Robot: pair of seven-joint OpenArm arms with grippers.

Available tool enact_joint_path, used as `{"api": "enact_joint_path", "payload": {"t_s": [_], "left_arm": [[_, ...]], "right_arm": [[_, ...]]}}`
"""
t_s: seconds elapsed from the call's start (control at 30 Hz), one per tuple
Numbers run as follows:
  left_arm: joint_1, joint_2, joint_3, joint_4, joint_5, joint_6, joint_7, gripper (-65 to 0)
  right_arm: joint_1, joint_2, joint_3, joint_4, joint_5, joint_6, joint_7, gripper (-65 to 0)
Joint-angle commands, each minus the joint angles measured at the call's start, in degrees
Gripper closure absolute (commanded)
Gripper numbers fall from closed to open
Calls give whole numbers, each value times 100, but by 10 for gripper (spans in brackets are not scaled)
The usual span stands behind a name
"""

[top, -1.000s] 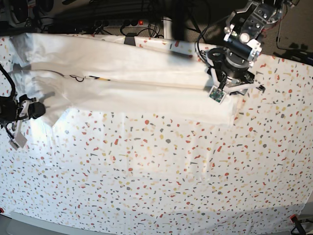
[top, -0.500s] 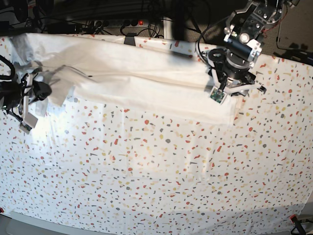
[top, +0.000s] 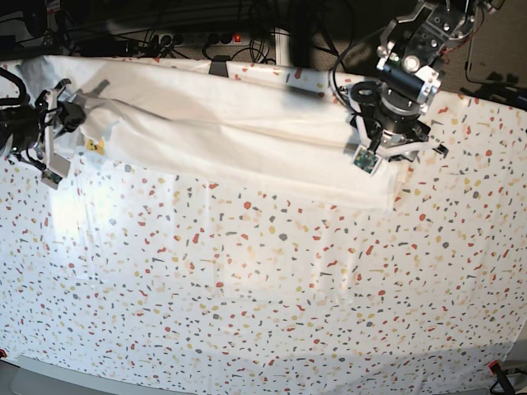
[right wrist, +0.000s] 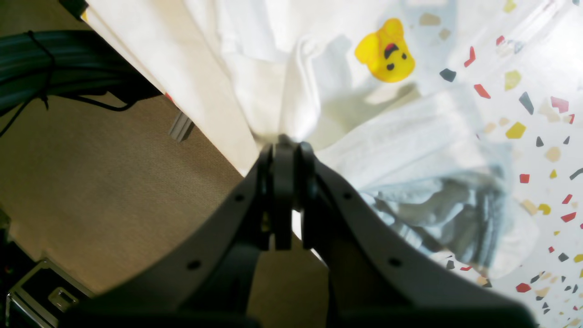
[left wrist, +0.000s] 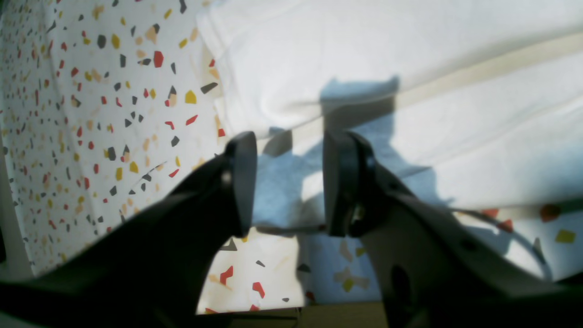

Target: Fold the T-shirt properly

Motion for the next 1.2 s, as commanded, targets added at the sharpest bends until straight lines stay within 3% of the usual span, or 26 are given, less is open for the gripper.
{"api": "enact_joint_path", "payload": {"t_s": [0.0,0.07,0.1,0.2,0.27,0.47,0.67,0.8,0.97,1.17], "left_arm": [[-48,-20,-31,116,87,46,-85,-228],[-50,-20,-31,116,87,46,-87,-228],[-50,-20,-31,116,90,46,-90,-228],[-50,-20,-31,116,90,46,-90,-228],[-50,-20,-31,116,87,46,-116,-228],[-52,-20,-31,116,87,46,-175,-228],[-164,-22,-31,116,87,48,-170,-228],[-269,-20,-31,116,85,44,-151,-228],[-450,-20,-31,116,-101,20,-177,-228],[-680,-15,-31,116,-1093,-675,-741,-228]], "right_arm": [[61,157,79,68,33,25,33,0],[61,157,79,68,31,25,33,0],[52,157,79,68,33,25,33,-45],[-114,160,79,68,138,25,33,-262],[-280,160,79,70,411,25,33,-306],[-221,-85,181,374,179,25,33,-305],[295,-1154,1189,595,389,25,35,-305],[249,-1812,2015,577,-170,25,39,-305],[-216,-2409,2688,487,-584,-98,39,-305],[-409,-3154,3082,487,-1668,-76,101,-305]]}}
